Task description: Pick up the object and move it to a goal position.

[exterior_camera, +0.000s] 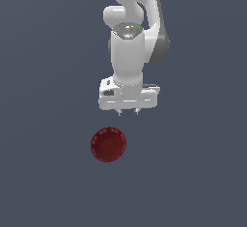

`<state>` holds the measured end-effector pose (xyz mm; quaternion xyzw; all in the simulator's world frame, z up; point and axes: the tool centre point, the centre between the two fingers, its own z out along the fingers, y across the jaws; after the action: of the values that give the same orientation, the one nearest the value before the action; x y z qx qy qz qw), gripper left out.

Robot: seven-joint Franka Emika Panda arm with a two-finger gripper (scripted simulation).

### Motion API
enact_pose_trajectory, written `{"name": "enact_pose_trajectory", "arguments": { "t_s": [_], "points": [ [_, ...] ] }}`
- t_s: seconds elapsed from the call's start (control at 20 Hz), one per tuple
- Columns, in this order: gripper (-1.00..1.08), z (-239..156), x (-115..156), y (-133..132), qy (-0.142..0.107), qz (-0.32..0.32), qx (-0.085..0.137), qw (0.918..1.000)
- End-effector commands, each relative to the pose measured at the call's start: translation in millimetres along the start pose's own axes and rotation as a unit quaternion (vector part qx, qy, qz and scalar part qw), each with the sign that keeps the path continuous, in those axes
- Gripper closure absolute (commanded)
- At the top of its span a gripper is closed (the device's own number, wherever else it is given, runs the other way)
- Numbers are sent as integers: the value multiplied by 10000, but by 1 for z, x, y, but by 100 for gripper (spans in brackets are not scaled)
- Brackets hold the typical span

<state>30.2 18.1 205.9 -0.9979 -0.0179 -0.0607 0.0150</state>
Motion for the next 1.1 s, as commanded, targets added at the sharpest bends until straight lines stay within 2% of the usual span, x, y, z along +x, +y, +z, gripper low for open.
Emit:
{"name": "enact_pose_trajectory", "arguments": {
  "t_s": [0.0, 0.3, 0.55, 0.8, 1.05],
  "points": [
    [-20, 5, 0, 3, 25, 169, 84, 9998],
    [-20, 25, 1, 14, 131, 847, 395, 9955],
    [-20, 47, 0, 31, 254, 1702, 717, 9825],
    [-20, 71, -4, 55, 380, 2674, 999, 9576],
    [-20, 94, -12, 81, 489, 3629, 1194, 9228]
  ]
}}
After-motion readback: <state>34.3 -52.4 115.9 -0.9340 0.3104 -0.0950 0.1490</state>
